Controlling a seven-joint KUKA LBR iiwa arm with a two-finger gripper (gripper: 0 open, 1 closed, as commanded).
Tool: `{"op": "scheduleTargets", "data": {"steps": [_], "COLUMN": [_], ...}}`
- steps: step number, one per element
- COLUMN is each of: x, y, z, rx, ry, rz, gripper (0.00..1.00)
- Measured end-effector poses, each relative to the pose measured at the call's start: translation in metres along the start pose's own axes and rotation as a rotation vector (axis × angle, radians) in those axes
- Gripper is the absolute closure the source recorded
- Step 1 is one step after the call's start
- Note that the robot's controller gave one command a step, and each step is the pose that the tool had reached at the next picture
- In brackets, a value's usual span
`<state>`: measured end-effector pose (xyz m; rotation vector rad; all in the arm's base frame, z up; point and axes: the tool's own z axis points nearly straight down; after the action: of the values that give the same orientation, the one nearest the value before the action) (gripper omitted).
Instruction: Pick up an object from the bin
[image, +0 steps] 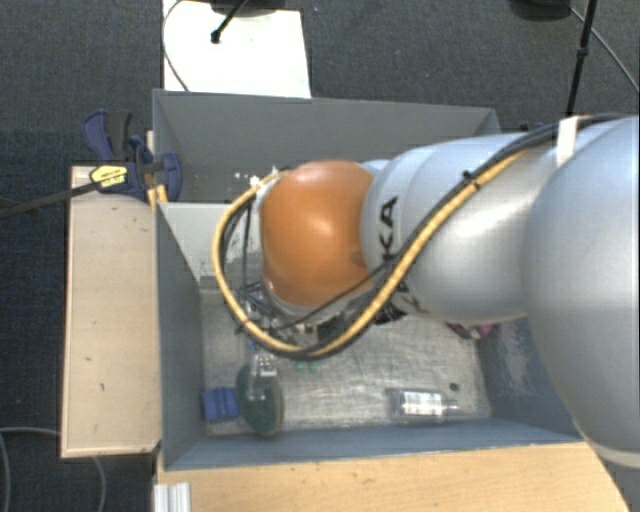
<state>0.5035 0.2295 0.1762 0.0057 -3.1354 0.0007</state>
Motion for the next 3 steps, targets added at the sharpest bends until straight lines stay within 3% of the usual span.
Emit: {"op": "scheduleTargets", "data": {"steps": [1,2,3], "x": [0.007,0.006,0.016], "y": [0.024,0.024,0.000], "z": [0.106,0.105,-0.192], "rx": [0.002,0.002,-0.001], "ry": [-0.004,-0.006,-0.020], "rz": [-0.411,-0.403,-0.489], "gripper": [0.00,1.00,1.00]}}
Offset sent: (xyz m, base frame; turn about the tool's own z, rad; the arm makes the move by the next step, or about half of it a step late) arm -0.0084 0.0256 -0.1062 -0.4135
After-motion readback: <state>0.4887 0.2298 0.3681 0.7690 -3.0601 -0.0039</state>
